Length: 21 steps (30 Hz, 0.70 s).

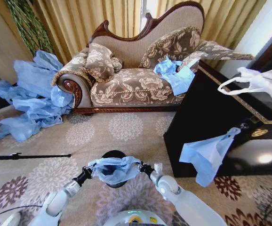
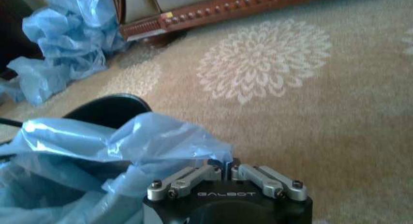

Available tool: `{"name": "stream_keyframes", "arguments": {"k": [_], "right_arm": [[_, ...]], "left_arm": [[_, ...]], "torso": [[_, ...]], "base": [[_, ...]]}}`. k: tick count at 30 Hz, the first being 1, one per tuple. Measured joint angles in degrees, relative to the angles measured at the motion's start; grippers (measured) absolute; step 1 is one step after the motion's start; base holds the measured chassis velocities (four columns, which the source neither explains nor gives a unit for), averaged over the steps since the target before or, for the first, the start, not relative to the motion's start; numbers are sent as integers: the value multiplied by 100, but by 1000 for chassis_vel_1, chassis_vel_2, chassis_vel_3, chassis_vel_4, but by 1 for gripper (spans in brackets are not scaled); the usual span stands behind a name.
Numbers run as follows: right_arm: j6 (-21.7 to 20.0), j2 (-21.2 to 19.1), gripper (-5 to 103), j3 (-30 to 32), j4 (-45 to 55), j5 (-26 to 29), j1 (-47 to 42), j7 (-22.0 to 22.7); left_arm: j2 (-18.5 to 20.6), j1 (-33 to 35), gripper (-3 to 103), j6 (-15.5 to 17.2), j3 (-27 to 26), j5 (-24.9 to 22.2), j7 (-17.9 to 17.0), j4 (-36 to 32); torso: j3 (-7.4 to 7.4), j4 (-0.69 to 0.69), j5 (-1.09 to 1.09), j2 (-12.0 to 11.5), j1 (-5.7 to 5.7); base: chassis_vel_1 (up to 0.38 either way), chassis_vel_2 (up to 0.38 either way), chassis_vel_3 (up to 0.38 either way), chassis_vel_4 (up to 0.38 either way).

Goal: Place a garbage bag over the trash bin.

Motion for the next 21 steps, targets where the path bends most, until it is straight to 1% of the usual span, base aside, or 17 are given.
{"name": "stream_keyframes", "arguments": {"k": [1,2,3,5,6,7,11,12,15,21], "right_arm": [[0,0,9,0,0,0,0,0],[11,5,2,17,36,5,8,11],[14,6,1,31,73,27,28,20],[14,15,0,40,78,71,97,30],[14,15,0,40,78,71,97,30],[14,23,0,40,56,78,130,26],[15,102,0,13,-112,93,276,-18],[15,102,0,13,-112,93,276,-18],[17,166,0,-3,-196,91,326,-65],[33,253,0,0,-404,83,446,-204]], "left_arm": [[0,0,0,0,0,0,0,0],[10,13,0,71,23,-134,-1,-14],[25,30,0,157,41,-327,5,-44],[73,71,0,347,60,-737,59,-157],[73,71,0,347,60,-737,59,-157],[94,91,0,440,63,-905,91,-226],[237,114,0,858,71,-1730,194,-593],[237,114,0,858,71,-1730,194,-593],[366,15,0,1072,68,-2170,251,-700],[490,-110,0,1214,61,-2406,282,-614]], "torso": [[0,0,0,0,0],[0,-1,0,0,0],[0,-1,-2,0,0],[0,-1,-2,0,0],[0,-1,-2,0,0],[0,0,-1,0,0],[0,-1,0,0,0],[0,-1,0,0,0],[0,-1,0,0,0],[0,-1,-1,0,0]], "base": [[0,0,0,0],[0,0,0,0],[0,0,0,0],[0,0,0,0],[0,0,0,0],[0,0,0,0],[0,0,0,0],[0,0,0,0],[0,0,0,0],[0,0,0,0]]}}
